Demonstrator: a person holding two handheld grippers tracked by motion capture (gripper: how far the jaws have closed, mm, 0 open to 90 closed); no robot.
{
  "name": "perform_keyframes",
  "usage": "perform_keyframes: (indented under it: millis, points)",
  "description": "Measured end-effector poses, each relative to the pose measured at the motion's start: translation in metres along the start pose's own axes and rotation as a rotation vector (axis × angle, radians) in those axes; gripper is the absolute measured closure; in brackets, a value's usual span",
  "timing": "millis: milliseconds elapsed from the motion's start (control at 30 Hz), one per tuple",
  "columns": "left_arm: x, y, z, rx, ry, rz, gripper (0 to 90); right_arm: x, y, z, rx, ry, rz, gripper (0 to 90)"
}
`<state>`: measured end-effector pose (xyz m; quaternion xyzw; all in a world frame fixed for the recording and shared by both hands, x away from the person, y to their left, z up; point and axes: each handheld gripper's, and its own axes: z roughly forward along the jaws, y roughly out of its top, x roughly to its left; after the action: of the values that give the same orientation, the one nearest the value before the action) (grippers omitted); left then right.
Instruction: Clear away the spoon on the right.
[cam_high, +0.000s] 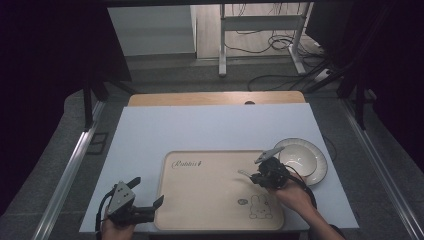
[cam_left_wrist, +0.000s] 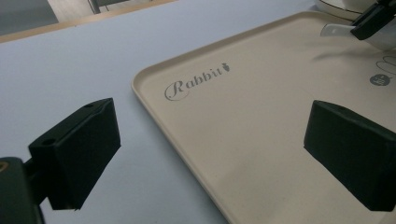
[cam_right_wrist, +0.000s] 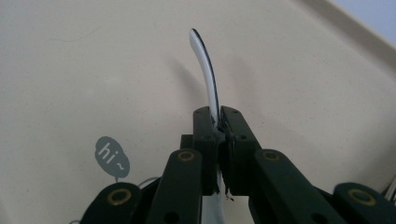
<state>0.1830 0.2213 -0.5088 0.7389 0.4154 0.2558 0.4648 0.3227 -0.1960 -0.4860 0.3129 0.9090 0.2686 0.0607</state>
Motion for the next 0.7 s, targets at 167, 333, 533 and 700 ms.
perform_keyframes:
  millis: [167,333,533,700]
  points:
    - [-0.0002,0.0000,0.0003,0.001,-0.001,0.001,3.6,0.0006,-0.0017,0.0020,-0.006,0.007,0.007,83.9]
    - [-0.0006,0.0003,0.0003,0.003,-0.001,0.006,3.6,0.0025,-0.0011,-0.0003,-0.023,0.003,0.003,82.8]
    - [-0.0007,0.0005,0.0000,0.002,0.000,0.007,3.6,0.0046,-0.0012,-0.0037,-0.046,0.005,-0.013,85.1]
    - [-0.0009,0.0006,-0.0003,0.000,0.000,0.007,3.6,0.0068,-0.0038,-0.0052,-0.075,-0.005,-0.025,89.9]
